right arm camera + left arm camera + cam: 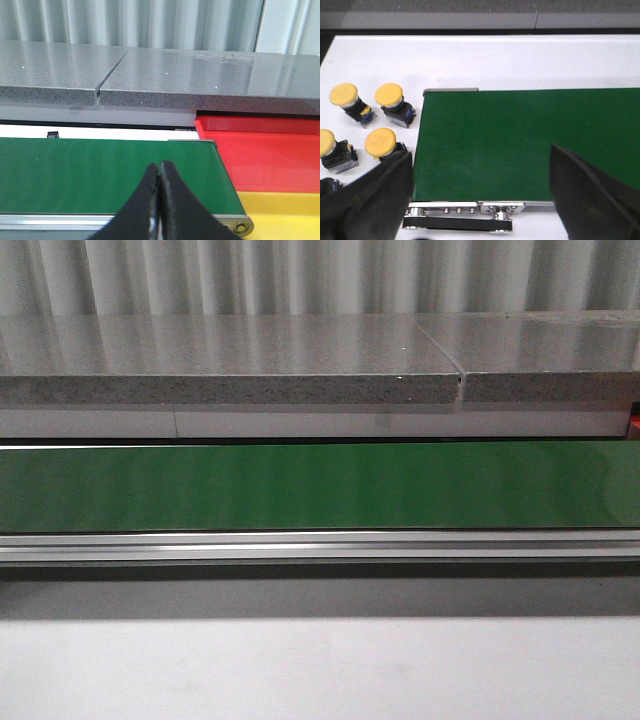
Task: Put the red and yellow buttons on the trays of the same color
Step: 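Move the left gripper down onto a yellow-capped button and grasp it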
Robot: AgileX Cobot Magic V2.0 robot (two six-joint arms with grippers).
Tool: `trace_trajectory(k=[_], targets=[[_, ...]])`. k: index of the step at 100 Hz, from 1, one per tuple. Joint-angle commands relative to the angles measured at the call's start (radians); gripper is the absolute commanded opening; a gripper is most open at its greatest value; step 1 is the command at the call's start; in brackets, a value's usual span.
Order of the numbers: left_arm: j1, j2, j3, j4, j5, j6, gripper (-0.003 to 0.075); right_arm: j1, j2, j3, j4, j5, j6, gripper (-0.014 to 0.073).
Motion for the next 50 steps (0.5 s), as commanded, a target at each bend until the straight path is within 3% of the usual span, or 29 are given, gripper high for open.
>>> trace_trajectory(k=[1,50], targets=[[0.025,0.061,-0.077,0.000,-0.013,-0.030,0.0543,-0.001,-0.016,-0.007,-0.011,-0.070,-0.001,-0.0067],[0.268,0.413,-0.317,-0.023,0.226,-0.033,0.0495,-0.001,-0.016,-0.007,-0.011,-0.070,-0.001,-0.0067]])
